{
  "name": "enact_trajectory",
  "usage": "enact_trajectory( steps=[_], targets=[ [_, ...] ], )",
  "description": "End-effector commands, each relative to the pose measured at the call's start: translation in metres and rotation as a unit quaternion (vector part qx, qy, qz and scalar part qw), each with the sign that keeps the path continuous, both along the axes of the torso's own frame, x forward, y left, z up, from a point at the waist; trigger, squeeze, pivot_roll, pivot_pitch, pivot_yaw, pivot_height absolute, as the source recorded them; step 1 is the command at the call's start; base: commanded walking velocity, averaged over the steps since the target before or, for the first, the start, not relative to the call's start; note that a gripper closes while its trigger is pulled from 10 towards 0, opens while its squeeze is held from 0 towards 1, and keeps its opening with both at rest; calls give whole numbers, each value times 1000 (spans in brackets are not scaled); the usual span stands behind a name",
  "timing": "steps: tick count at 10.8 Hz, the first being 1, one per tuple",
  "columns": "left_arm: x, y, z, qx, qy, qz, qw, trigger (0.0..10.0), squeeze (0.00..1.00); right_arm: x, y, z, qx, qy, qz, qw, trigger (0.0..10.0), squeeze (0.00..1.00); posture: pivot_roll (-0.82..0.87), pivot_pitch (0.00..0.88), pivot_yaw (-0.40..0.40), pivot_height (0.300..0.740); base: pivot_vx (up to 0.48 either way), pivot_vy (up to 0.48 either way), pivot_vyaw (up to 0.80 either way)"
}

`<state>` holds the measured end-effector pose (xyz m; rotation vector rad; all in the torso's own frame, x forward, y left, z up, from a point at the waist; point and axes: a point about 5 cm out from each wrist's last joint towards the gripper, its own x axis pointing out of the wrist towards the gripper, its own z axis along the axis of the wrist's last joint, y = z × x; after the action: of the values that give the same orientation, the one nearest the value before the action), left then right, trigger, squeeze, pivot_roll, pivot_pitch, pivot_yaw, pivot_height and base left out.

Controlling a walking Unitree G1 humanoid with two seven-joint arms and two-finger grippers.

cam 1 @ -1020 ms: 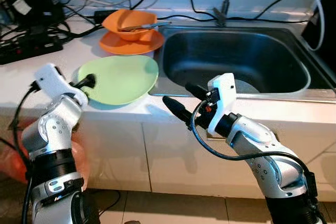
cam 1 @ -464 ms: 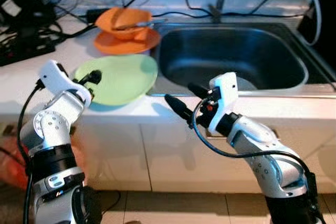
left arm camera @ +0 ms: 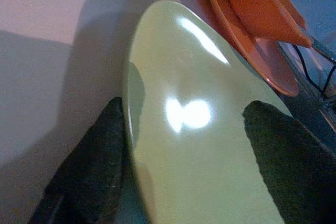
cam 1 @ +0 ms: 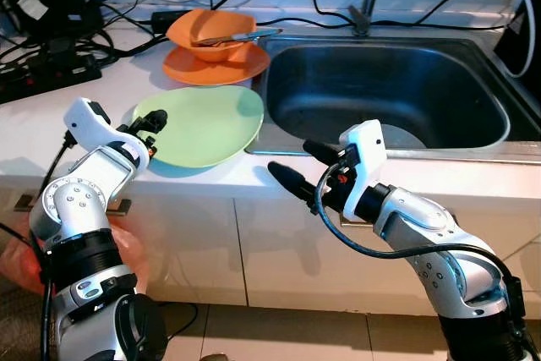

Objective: Kitchen organization

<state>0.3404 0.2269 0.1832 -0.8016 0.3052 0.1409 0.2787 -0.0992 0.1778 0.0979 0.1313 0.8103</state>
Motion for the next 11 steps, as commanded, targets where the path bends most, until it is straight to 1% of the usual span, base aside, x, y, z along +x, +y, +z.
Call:
enact_trajectory(
  steps=[1,3,5,7,9,11],
  targets=[
    [-3,-8,-21,-18,53,-17,998,0,0,0,1,0,-20,4,-1,1000,10000,0,113,72,28,740,0,0,0],
    [-3,-9,-20,-28,49,-22,998,0,0,0,1,-5,-35,17,1,999,10000,0,115,73,29,740,0,0,0],
    [-4,-11,-19,-31,46,-26,998,0,0,0,1,-5,-37,20,0,999,10000,0,115,75,31,740,0,0,0],
    [-5,-17,-20,-36,46,-47,997,0,0,0,1,-6,-38,21,-1,999,10000,0,114,77,30,740,0,0,0],
    [-6,-21,-19,-51,40,-59,996,0,0,-1,2,-8,-40,23,-1,999,10000,0,115,78,30,740,0,0,0],
    [-11,-20,-19,-43,39,-66,996,0,0,-2,1,-10,-42,25,0,999,10000,0,117,77,31,740,0,0,0]
  ],
)
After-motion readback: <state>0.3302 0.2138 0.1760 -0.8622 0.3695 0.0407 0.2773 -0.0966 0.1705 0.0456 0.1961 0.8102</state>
